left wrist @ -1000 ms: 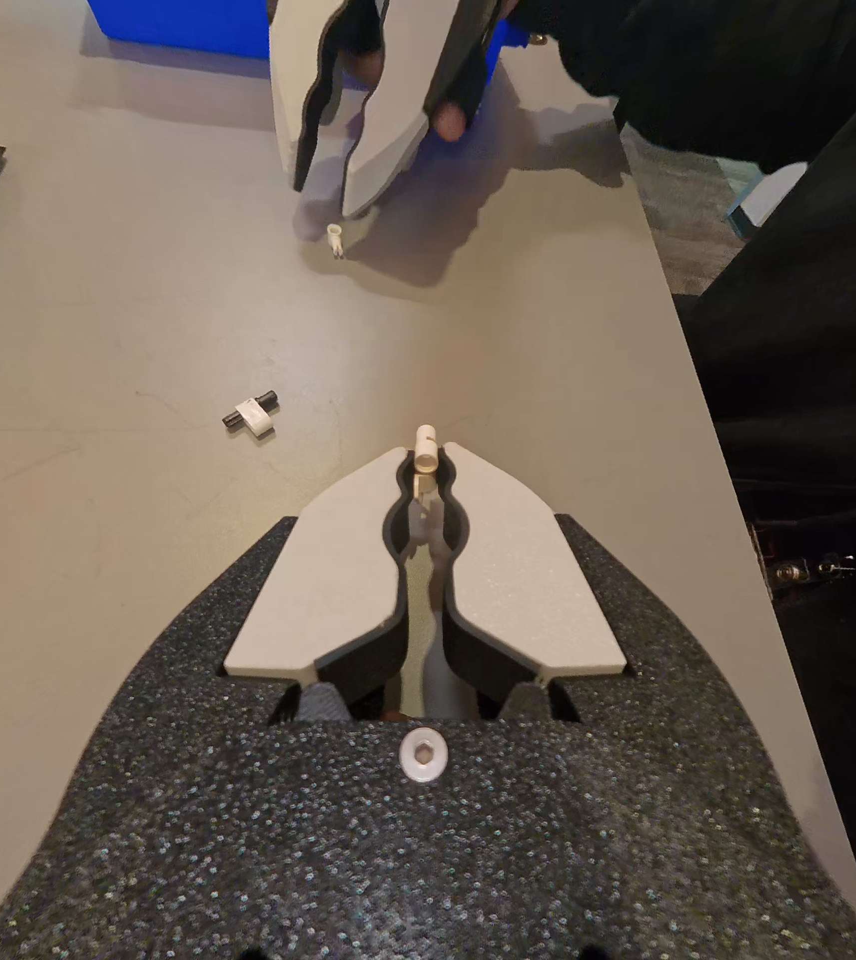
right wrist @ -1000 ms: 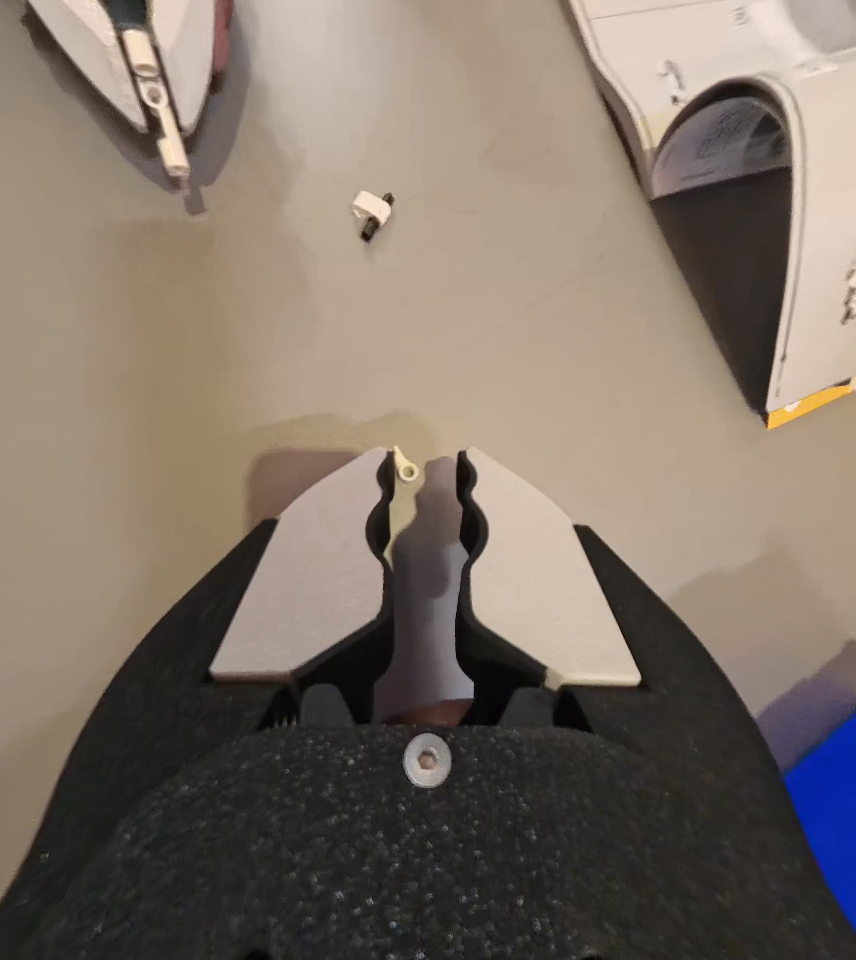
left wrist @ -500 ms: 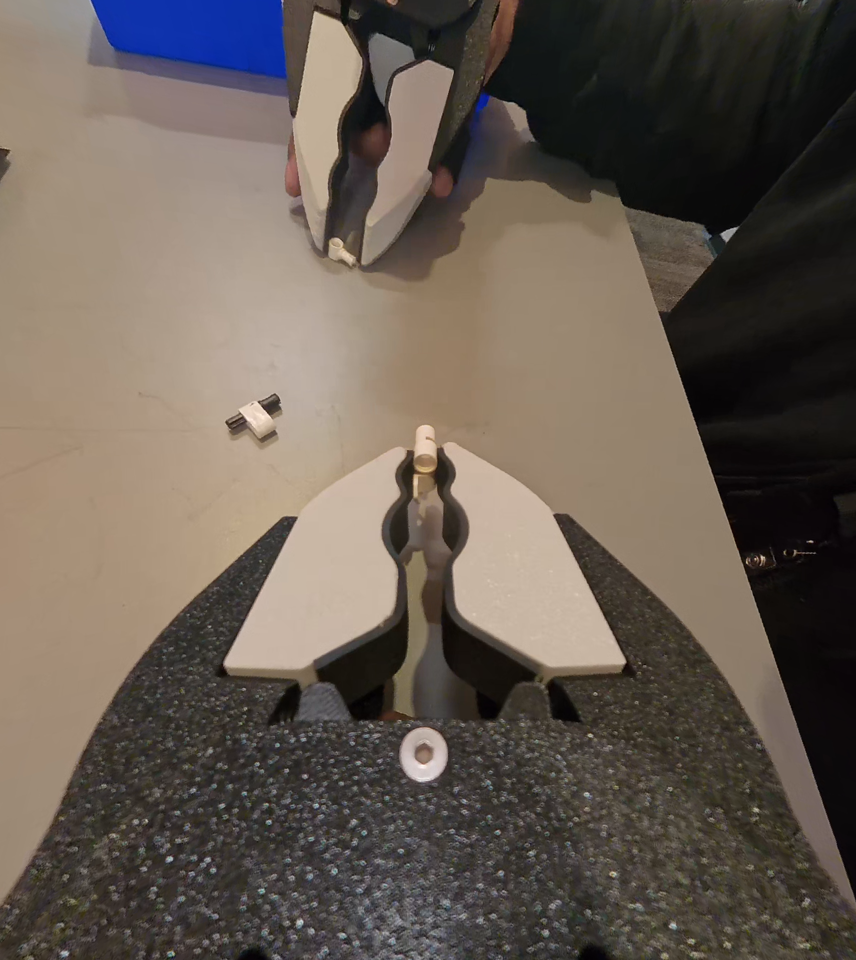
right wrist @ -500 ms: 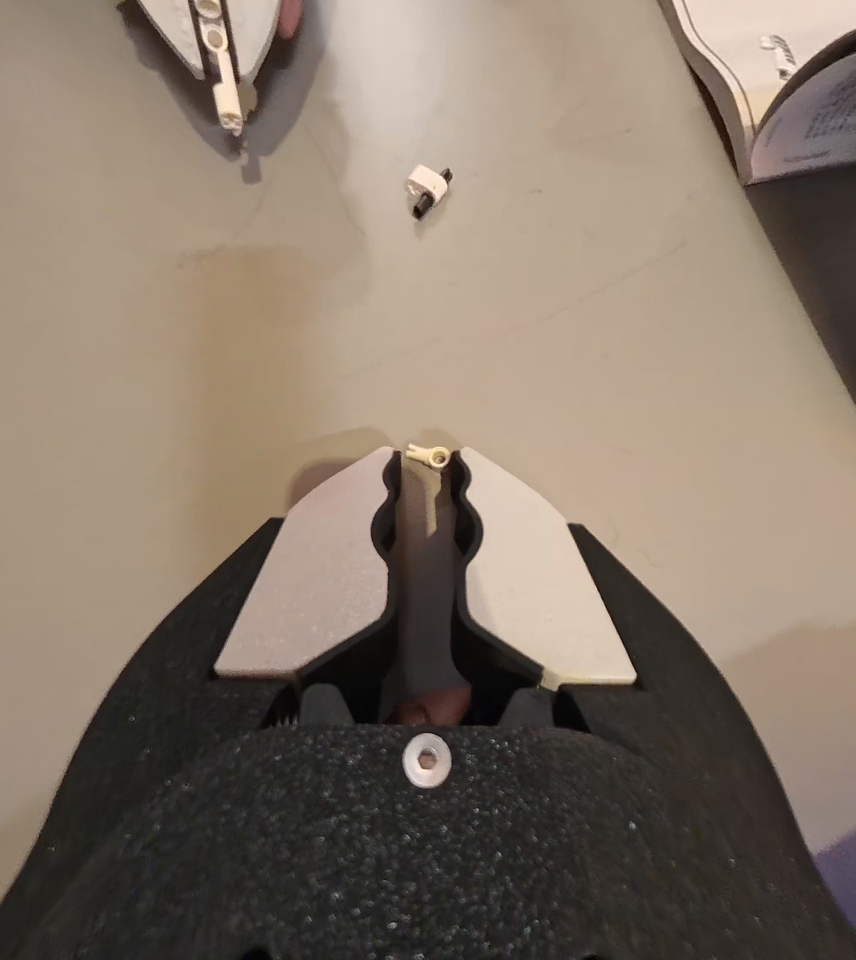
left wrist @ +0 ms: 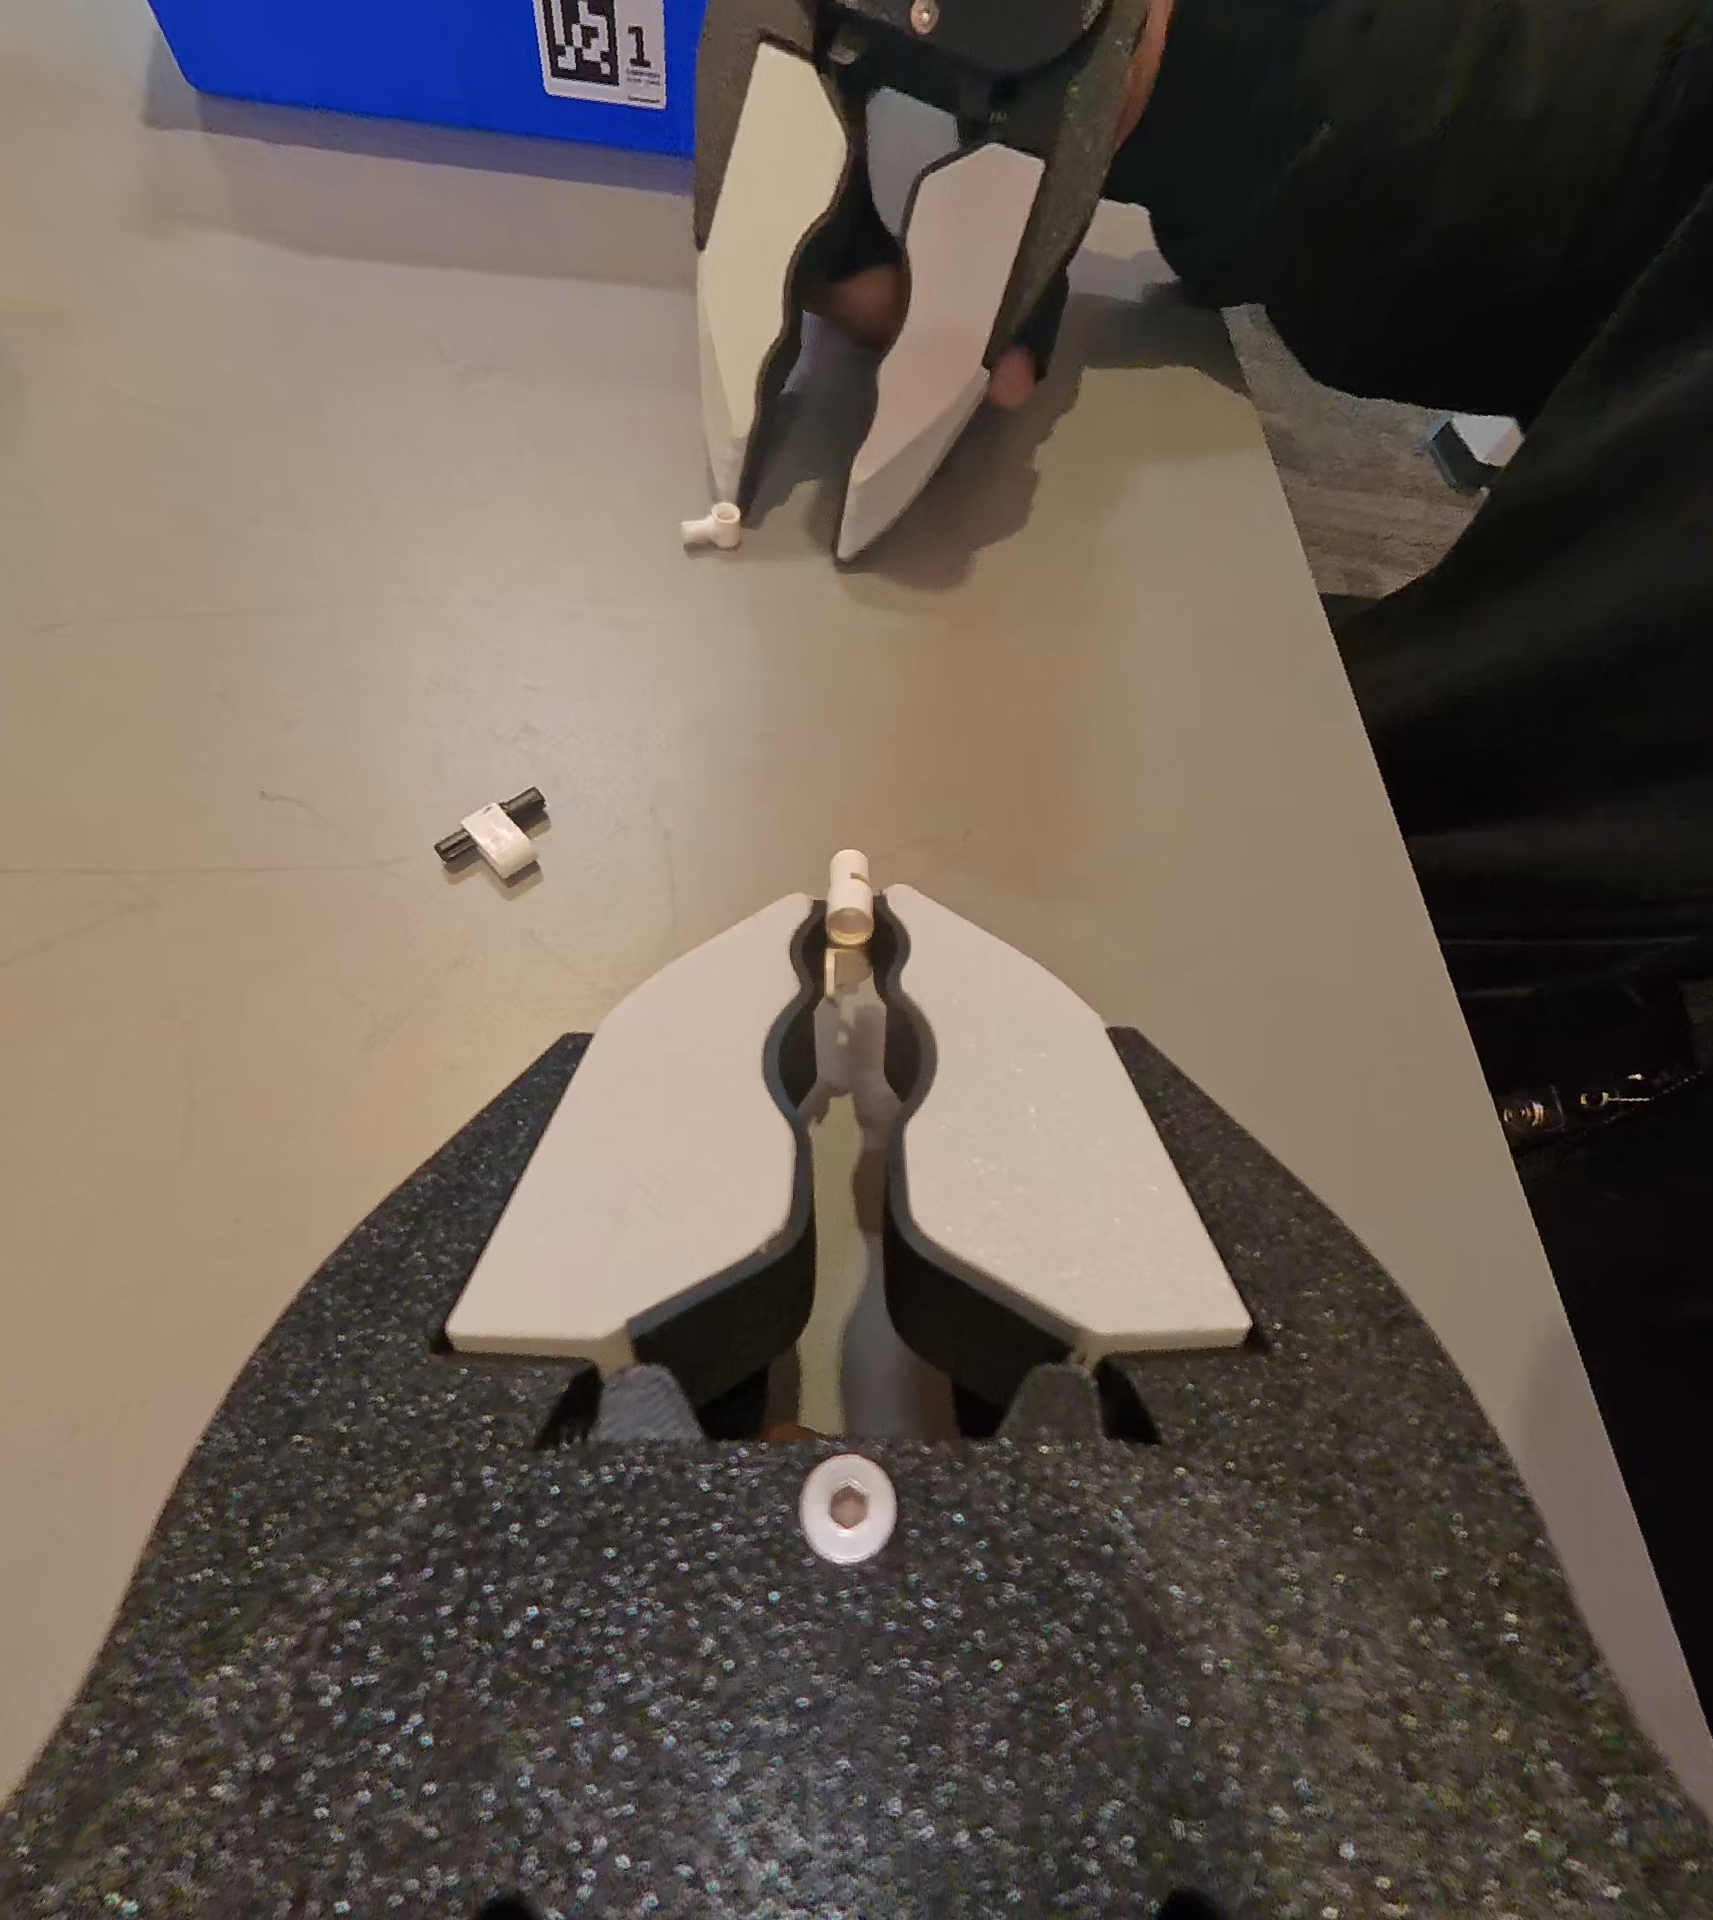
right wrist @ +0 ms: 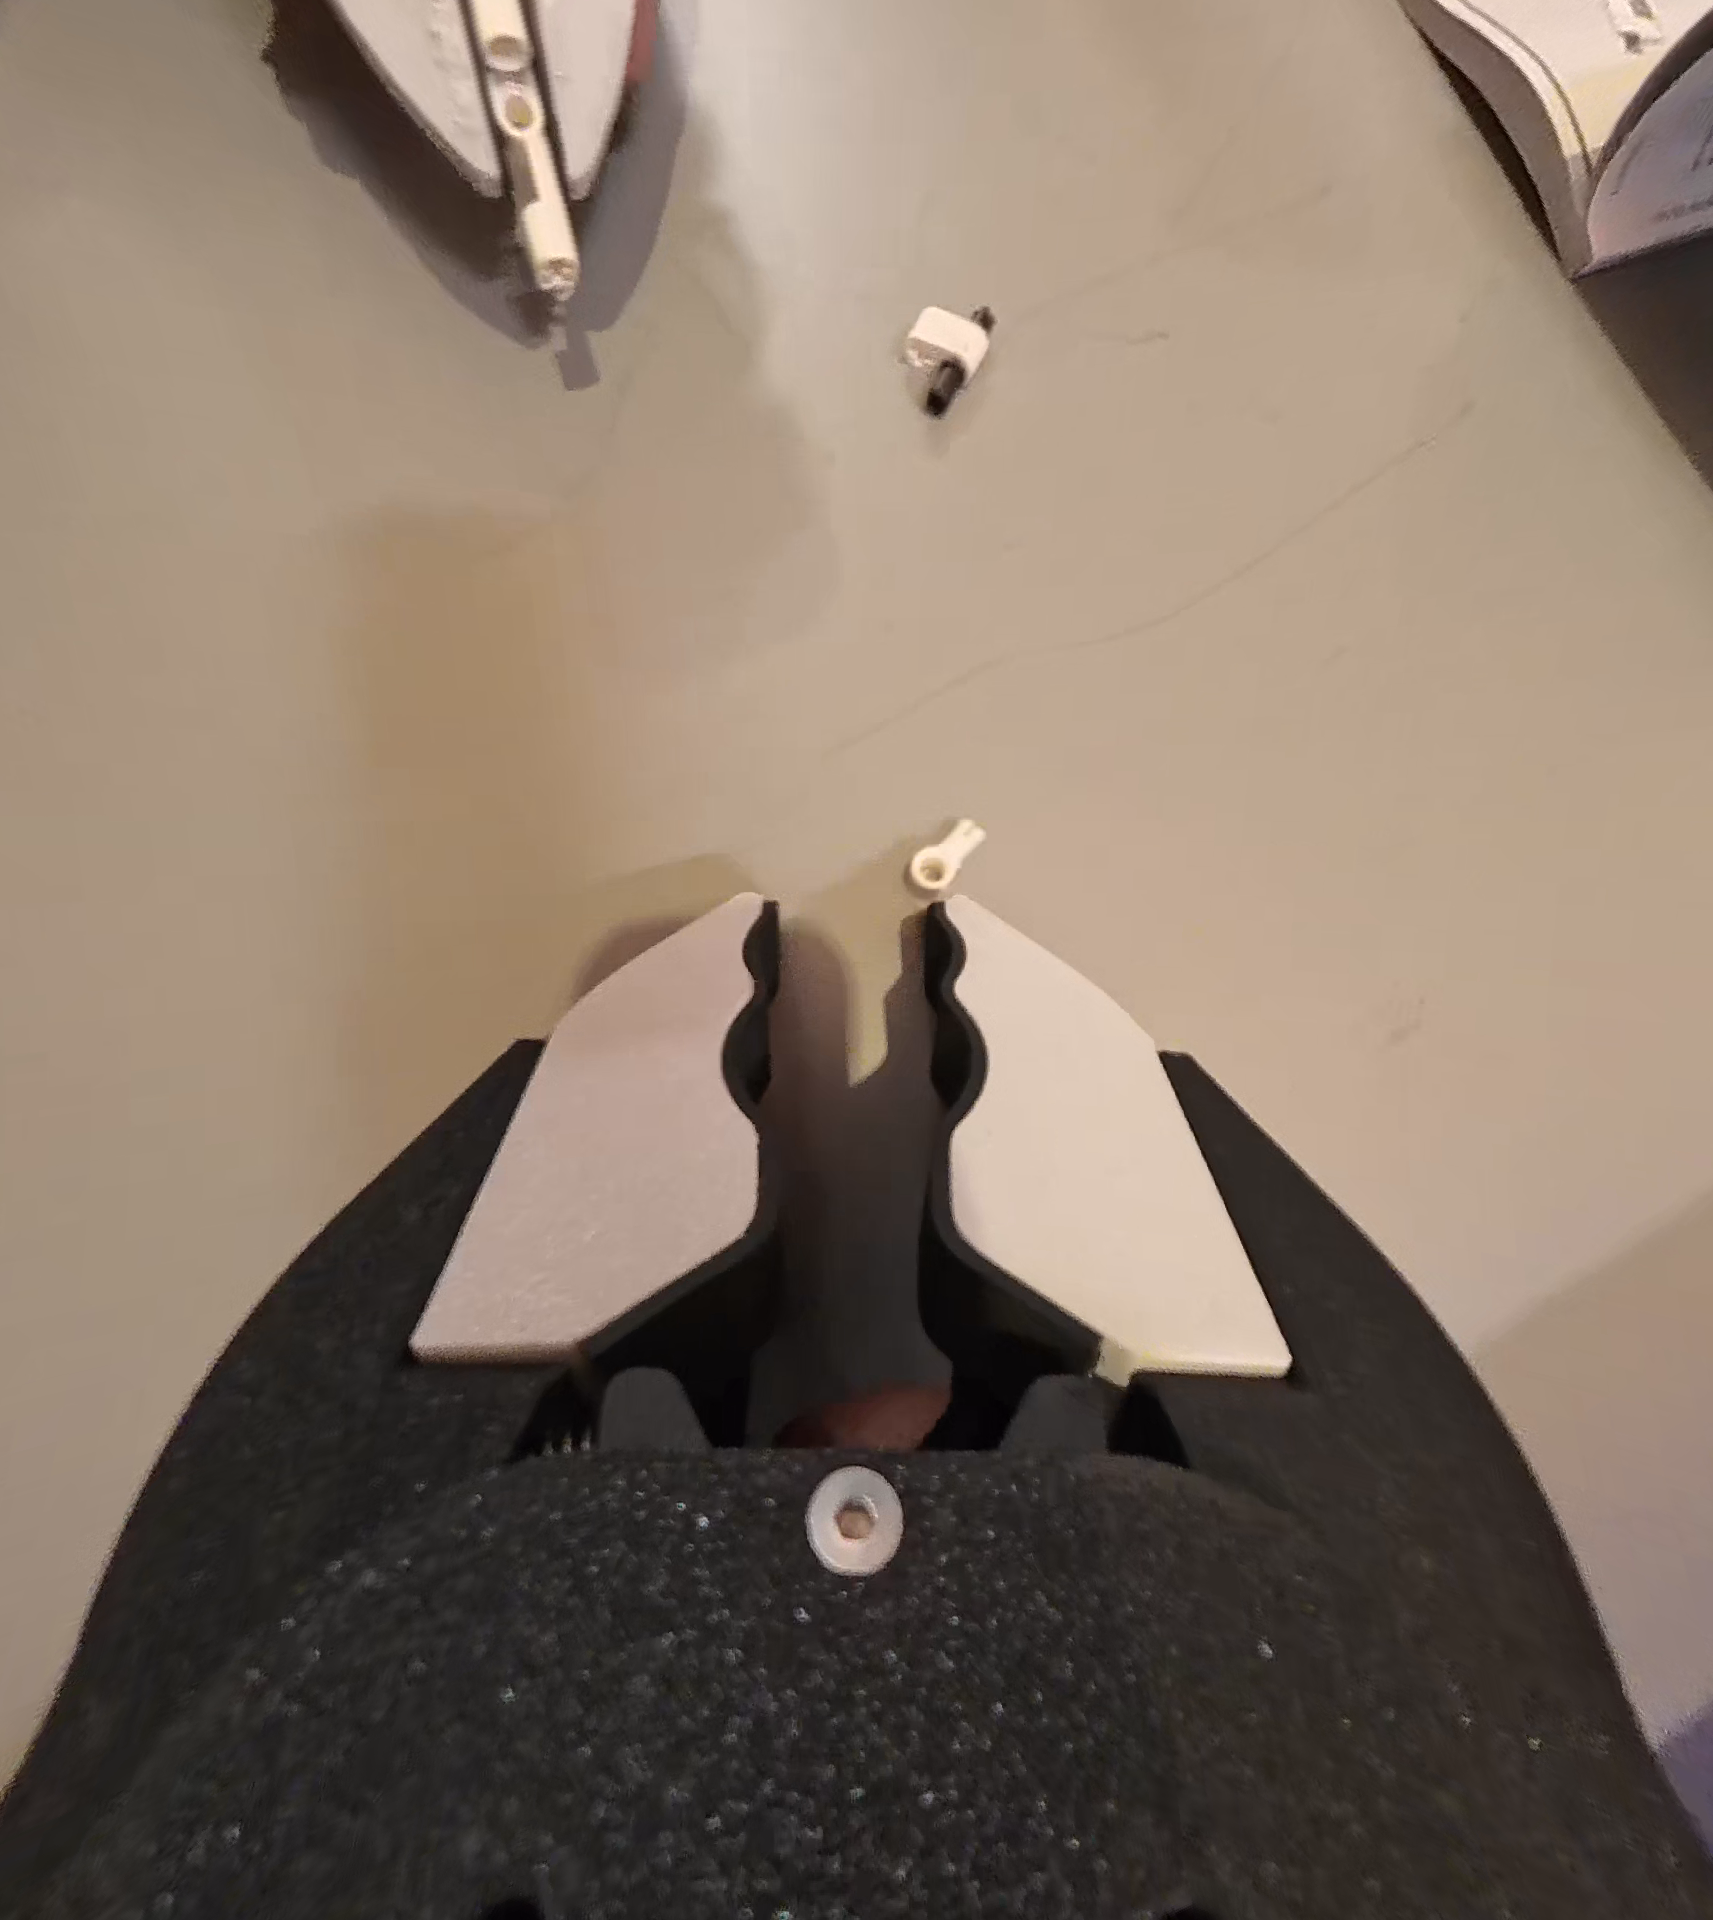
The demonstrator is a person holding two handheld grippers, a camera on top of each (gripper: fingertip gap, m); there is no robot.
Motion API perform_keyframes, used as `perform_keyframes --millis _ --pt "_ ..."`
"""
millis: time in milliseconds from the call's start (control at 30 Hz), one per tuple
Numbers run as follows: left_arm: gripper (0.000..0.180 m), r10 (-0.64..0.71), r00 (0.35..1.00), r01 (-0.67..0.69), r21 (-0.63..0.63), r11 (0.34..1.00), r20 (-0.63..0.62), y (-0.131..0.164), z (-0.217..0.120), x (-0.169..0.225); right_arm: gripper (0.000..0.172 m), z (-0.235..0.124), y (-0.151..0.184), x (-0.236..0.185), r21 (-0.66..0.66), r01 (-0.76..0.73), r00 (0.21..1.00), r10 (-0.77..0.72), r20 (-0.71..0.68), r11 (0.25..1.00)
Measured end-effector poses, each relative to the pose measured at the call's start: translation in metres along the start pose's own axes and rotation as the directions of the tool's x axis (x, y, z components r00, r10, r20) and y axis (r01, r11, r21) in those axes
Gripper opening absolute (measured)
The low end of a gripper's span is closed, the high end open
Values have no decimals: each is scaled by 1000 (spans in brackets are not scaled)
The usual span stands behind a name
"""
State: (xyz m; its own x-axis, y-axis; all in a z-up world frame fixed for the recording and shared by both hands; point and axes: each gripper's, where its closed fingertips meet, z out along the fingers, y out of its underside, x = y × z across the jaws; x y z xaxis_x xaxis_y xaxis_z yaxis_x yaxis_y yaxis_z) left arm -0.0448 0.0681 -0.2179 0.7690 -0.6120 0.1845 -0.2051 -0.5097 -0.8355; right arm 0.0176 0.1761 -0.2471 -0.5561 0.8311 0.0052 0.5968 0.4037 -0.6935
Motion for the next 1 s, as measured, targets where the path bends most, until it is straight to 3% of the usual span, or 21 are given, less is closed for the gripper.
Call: perform_keyframes --millis 167,500,733,1000 --pt "8 5 1000 -5 -7 1000 5 1 1 0 27 0 -1 4 7 0 996 1 -90 1000" --pt "8 11 1000 -11 -14 1000 11 2 2 0 21 2 -2 14 67 -337 873 339 -352 939" --pt "8 24 999 -23 -25 999 22 3 3 0 15 3 -5 18 92 -365 836 370 -405 926" --pt "8 30 999 -29 -30 999 34 3 3 0 7 12 -13 10 31 -249 906 244 -347 968"
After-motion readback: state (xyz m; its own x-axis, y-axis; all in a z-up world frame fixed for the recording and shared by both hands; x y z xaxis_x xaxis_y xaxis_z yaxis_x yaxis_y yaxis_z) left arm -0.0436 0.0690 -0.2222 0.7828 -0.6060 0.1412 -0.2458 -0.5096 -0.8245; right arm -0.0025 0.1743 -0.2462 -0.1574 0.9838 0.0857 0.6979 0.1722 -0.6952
